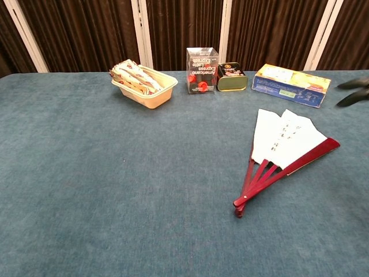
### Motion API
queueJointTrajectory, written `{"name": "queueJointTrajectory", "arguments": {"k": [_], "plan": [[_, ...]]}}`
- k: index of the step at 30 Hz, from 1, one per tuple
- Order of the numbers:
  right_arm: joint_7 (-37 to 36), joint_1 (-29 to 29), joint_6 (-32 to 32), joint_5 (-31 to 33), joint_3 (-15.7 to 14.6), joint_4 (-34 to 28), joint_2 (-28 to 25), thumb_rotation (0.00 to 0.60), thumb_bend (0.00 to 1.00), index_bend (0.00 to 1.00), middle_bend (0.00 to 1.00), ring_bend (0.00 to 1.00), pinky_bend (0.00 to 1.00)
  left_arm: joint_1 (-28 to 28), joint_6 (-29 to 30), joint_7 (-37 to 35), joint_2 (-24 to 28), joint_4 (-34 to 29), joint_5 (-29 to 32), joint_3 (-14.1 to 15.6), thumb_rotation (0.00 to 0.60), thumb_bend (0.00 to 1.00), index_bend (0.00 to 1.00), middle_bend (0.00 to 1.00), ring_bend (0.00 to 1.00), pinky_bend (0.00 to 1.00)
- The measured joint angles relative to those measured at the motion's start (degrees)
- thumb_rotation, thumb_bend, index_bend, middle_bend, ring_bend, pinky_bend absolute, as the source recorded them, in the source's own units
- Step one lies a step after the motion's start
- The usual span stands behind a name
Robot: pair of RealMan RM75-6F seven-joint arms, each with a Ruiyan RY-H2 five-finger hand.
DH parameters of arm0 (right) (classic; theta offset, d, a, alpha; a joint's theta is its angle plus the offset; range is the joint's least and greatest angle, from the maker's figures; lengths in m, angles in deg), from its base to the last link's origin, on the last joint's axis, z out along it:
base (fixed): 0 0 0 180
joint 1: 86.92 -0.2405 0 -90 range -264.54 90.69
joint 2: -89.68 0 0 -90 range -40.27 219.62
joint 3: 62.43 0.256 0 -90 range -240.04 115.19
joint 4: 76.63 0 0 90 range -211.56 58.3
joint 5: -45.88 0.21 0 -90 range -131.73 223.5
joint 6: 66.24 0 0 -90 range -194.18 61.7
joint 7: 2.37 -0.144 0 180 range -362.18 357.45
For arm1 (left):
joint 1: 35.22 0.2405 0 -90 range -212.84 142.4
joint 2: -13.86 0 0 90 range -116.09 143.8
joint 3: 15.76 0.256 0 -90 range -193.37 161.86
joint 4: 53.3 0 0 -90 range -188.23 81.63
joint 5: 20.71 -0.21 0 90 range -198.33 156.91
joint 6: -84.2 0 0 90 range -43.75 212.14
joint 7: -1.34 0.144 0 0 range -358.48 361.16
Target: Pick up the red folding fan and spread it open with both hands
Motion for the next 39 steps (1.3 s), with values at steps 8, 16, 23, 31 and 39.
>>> {"name": "queueJointTrajectory", "arguments": {"k": [8,16,23,31,39], "plan": [[-0.61,-2.08,-2.44,-0.89,-2.04,7.08,8.73,0.600,0.35,0.21,0.10,0.01,0.00,-0.05,-0.24,0.26,0.02,-0.13,0.12,0.07,0.600,0.02,0.00,0.00,0.00,0.00],[0.40,-3.12,-5.20,0.73,-2.51,11.17,15.48,0.600,0.35,0.29,0.10,0.01,0.00,-0.14,-0.61,-0.07,0.18,-0.18,0.58,-0.05,0.600,0.02,0.00,0.00,0.00,0.00],[0.36,-4.38,-6.59,3.04,-1.68,16.15,20.61,0.600,0.35,0.34,0.11,0.01,0.00,-0.21,-0.87,-0.39,0.33,-0.14,0.83,-0.11,0.600,0.02,0.00,0.00,0.00,0.00],[-0.42,-5.94,-7.52,5.04,-1.07,20.39,23.73,0.600,0.35,0.35,0.11,0.01,0.00,-0.29,-1.10,-0.28,0.39,-0.30,0.98,-0.11,0.600,0.02,0.00,0.00,0.00,0.00],[-1.29,-6.63,-7.94,6.16,-1.28,22.63,25.10,0.600,0.35,0.42,0.14,0.01,0.00,-0.37,-1.25,-0.15,0.38,-0.40,1.02,-0.09,0.600,0.02,0.00,0.00,0.00,0.00]]}}
